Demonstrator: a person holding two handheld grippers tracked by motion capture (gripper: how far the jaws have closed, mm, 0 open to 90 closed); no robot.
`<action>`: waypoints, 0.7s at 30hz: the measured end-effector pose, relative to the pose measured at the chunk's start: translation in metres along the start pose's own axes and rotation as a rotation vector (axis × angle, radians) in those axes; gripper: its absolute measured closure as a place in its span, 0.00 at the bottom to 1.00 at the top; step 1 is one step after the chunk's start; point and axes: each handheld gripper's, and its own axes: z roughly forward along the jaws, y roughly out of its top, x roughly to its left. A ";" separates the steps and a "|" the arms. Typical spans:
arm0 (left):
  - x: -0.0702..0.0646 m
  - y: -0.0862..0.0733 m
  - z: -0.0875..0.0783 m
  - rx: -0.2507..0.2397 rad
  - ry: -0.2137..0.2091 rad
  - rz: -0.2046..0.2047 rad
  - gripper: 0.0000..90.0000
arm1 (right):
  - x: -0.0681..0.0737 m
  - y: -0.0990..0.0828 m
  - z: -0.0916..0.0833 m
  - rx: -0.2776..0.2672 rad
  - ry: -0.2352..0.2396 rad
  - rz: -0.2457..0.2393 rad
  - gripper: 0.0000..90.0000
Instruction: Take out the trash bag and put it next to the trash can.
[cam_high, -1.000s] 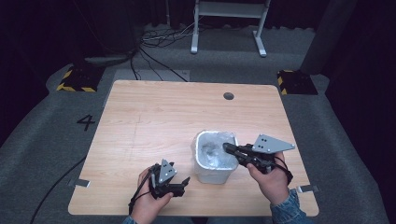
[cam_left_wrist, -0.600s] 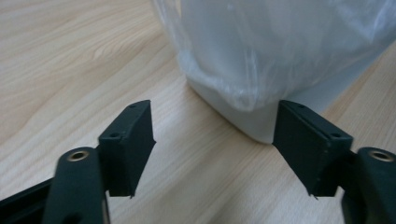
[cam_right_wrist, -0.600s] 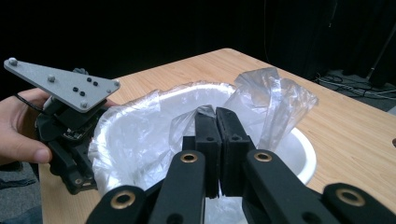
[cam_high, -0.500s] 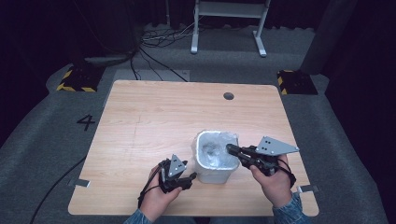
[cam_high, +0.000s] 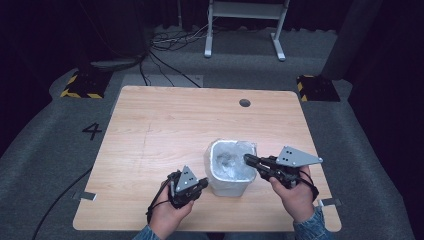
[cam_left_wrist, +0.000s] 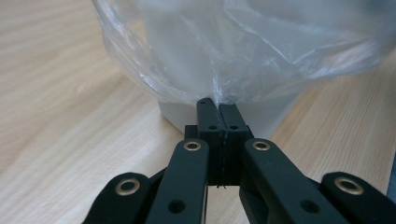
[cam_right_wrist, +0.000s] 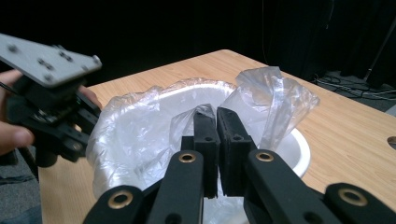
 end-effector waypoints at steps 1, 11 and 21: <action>0.000 0.002 -0.004 -0.011 0.006 -0.001 0.99 | 0.000 0.000 0.000 0.000 -0.001 0.001 0.97; 0.005 0.018 -0.028 -0.101 0.027 -0.029 0.99 | -0.003 0.003 -0.005 -0.017 -0.010 -0.002 0.97; 0.015 0.043 -0.040 -0.162 0.051 -0.003 0.97 | -0.004 0.003 -0.009 -0.020 -0.014 -0.001 0.97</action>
